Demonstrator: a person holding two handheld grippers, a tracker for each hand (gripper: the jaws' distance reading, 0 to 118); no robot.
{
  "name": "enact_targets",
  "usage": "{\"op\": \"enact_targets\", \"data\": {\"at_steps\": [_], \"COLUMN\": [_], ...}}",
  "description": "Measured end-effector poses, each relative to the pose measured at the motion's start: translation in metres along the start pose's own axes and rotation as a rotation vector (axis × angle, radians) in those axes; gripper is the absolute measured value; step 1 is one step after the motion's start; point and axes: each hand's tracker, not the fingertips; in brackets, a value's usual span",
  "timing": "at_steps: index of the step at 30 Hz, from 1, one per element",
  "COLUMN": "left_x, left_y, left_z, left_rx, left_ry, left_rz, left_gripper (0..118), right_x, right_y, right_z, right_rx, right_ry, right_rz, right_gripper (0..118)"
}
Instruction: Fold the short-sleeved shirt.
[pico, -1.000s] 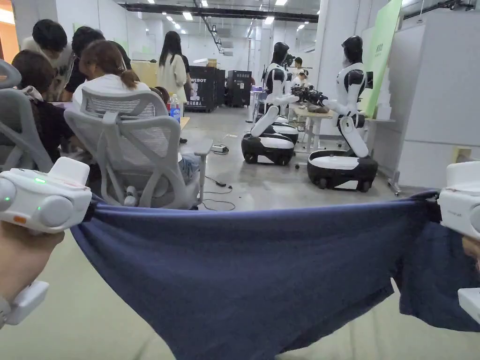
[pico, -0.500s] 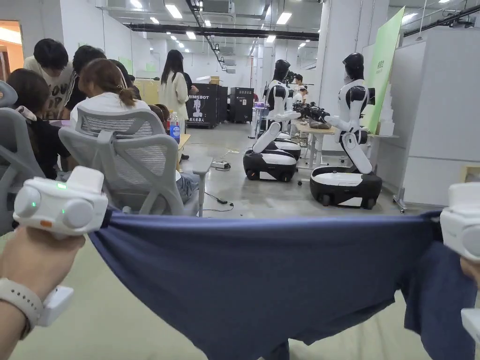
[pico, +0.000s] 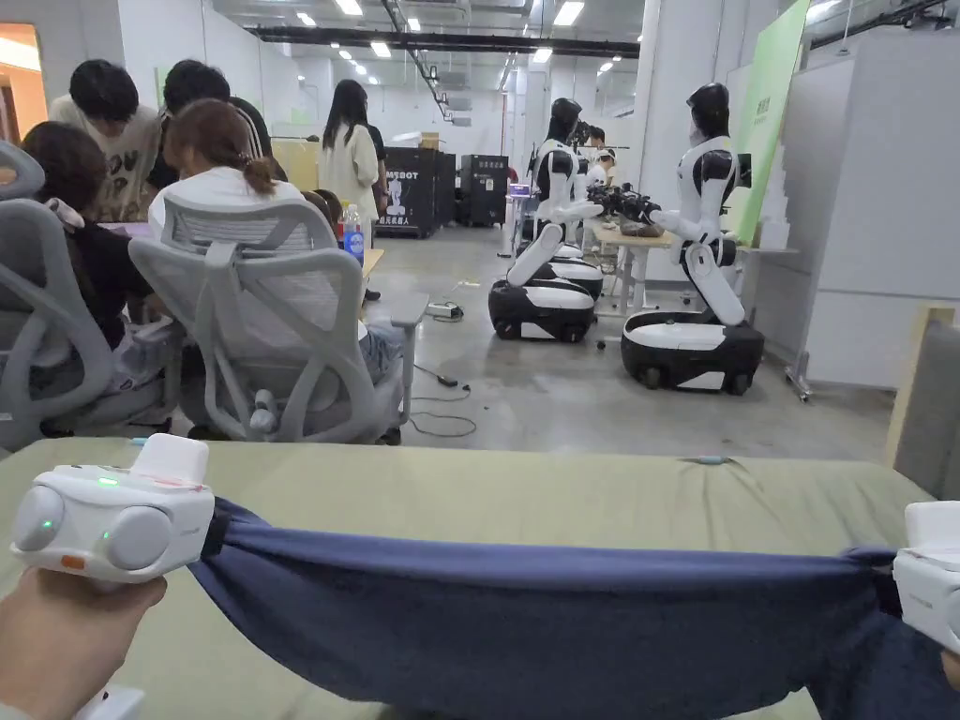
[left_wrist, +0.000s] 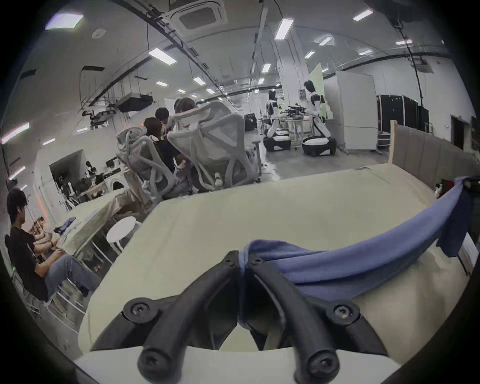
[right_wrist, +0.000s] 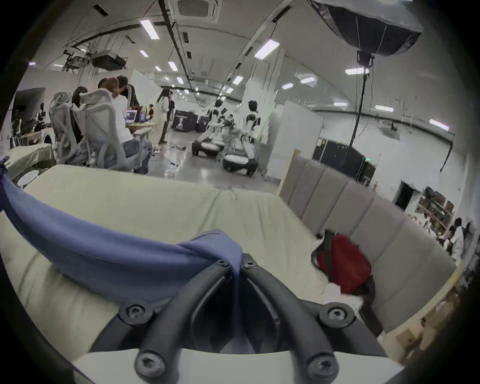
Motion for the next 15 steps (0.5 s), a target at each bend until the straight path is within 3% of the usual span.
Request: {"op": "enact_targets", "data": {"at_steps": [9,12,13,15], "left_x": [0.003,0.002,0.003,0.004], "left_y": [-0.197,-0.236,-0.238,-0.229], "left_z": [0.028,0.028,0.034,0.05], "left_rx": [-0.297,-0.292,-0.26,-0.203], "left_ry": [-0.076,-0.072,-0.06,-0.008], "left_rz": [0.165,0.206,0.212,0.152], "left_gripper": [0,5,20,74], "right_x": [-0.02,-0.027,-0.027,-0.029], "right_y": [-0.189,-0.213,-0.213,-0.197], "right_z": [0.006,0.011,0.014,0.025], "right_rx": [-0.259,-0.264,-0.252,-0.239], "right_ry": [0.086,0.084,0.088,0.088], "right_rz": [0.047,0.009,-0.005,0.005], "right_gripper": [2,6,21,79]}}
